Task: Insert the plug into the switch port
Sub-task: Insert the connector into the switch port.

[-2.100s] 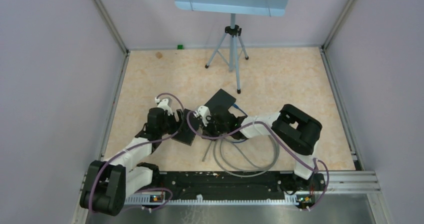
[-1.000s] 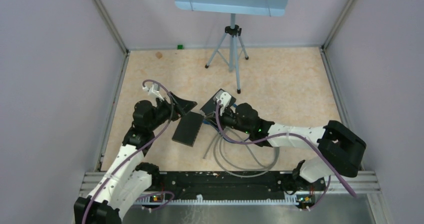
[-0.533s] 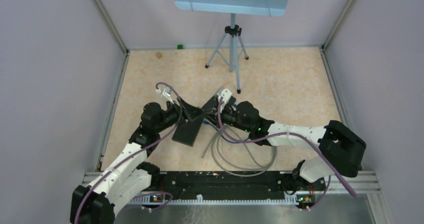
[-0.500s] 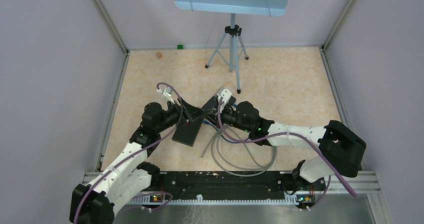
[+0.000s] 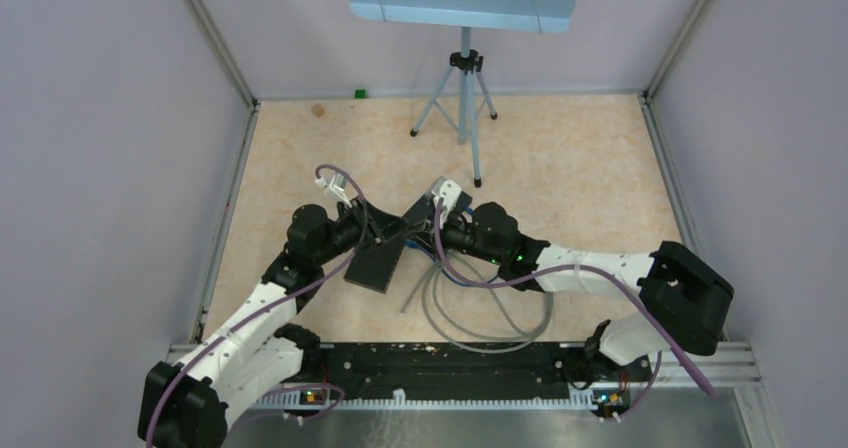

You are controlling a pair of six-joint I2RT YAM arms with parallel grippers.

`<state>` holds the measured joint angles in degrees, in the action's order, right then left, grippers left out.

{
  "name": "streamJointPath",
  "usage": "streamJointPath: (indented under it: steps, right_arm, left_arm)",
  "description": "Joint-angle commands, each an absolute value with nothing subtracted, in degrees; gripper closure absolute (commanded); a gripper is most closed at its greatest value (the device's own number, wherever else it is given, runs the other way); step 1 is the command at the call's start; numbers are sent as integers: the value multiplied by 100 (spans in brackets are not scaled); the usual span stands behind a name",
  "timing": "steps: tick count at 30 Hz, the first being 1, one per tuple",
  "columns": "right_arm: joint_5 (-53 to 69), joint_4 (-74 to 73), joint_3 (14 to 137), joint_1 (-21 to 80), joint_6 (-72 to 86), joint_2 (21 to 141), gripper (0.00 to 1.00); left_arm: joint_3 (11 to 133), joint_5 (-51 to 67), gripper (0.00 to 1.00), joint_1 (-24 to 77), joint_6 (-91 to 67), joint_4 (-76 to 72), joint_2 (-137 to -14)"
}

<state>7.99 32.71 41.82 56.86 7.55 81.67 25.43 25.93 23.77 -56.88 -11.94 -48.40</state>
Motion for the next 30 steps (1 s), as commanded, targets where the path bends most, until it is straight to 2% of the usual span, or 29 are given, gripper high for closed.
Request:
streamJointPath:
  steps: [1, 6, 9, 11, 15, 16, 17, 19, 24, 30]
  right_arm:
    - [910, 3351, 4386, 5664, 660, 7943, 100]
    - [970, 3338, 4386, 5664, 614, 7954, 100]
    - [1012, 3312, 4350, 5670, 486, 7938, 100]
    - [1016, 3353, 4284, 5666, 399, 7931, 100]
    - [878, 3692, 4048, 5669, 336, 7869, 85]
    - [834, 3757, 4014, 5669, 327, 7860, 79]
    - [796, 3781, 3987, 5670, 318, 7851, 67]
    - [723, 3786, 3965, 5669, 301, 7840, 59]
    - [727, 3833, 3955, 5674, 310, 7845, 57]
    - [634, 3979, 3997, 5669, 381, 7883, 60]
  left_arm:
    - [2671, 2534, 67, 2403, -5643, -1427, -4826]
    - [2672, 2483, 78, 2408, -5621, -1341, -4818]
    - [2642, 2476, 100, 2408, -5583, -1330, -4841]
    - [2617, 2490, 100, 2413, -5596, -1334, -4860]
    - [2606, 2468, 100, 2406, -5607, -1287, -4856]
    - [2610, 2450, 100, 2407, -5600, -1272, -4844]
    - [2612, 2436, 100, 2408, -5599, -1259, -4836]
    - [2610, 2427, 100, 2408, -5593, -1247, -4819]
    - [2610, 2443, 100, 2408, -5599, -1236, -4834]
    - [2602, 2469, 100, 2408, -5599, -1231, -4847]
